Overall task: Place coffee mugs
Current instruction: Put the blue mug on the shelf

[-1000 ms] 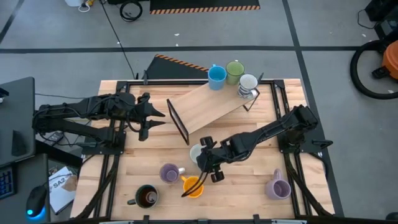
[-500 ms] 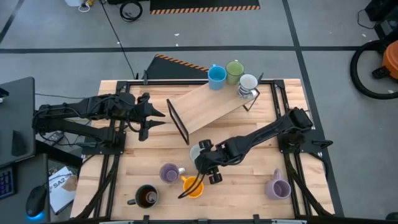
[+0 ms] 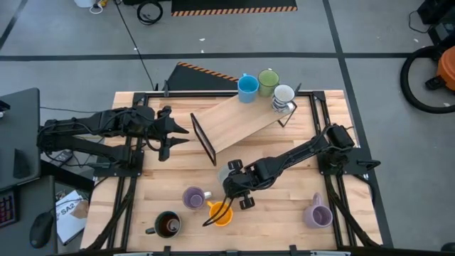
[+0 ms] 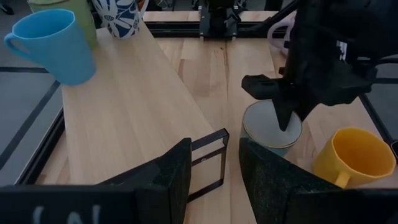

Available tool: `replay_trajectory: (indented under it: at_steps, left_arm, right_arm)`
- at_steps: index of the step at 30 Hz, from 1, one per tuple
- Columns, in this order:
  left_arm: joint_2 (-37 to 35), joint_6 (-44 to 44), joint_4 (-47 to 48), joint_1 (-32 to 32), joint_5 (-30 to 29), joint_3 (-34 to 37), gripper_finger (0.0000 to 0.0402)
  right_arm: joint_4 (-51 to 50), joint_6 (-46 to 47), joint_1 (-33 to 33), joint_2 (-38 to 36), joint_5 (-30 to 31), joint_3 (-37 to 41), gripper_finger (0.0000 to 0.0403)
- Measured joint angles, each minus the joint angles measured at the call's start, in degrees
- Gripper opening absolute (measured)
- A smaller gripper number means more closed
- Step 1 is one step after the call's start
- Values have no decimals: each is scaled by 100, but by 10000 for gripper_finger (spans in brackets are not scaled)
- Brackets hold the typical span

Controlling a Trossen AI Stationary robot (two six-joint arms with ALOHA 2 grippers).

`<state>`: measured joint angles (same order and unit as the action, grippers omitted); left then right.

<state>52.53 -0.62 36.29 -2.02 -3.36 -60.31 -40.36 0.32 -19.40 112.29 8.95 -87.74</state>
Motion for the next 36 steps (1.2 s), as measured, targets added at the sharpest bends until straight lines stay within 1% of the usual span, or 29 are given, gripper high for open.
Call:
replay_trajectory:
  at_steps: [5,10,14,16,21,25,31,36]
  left_arm:
    - [1,-2,-4,0,0,0,142]
    - [2,-2,-4,0,0,0,142]
    - [1,-2,-4,0,0,0,142]
    - [2,-2,-4,0,0,0,142]
    - [1,-4,-9,0,0,0,142]
    - [2,-4,-10,1,0,0,142]
    - [2,-4,-11,2,0,0,142]
    - [2,-9,-10,0,0,0,142]
  right_arm:
    - [-258,57,-2,-20,-23,-2,71]
    - [-772,10,2,-184,-200,2,38]
    - [-1410,-48,7,-471,-195,2,37]
    - [-1711,-50,37,-644,-139,2,43]
    - [-2360,-132,199,-1245,52,2,47]
    - [-2594,-156,407,-1730,212,2,43]
    - [-2739,-202,860,-2366,206,2,43]
    - [-2745,-535,1238,-2757,197,2,43]
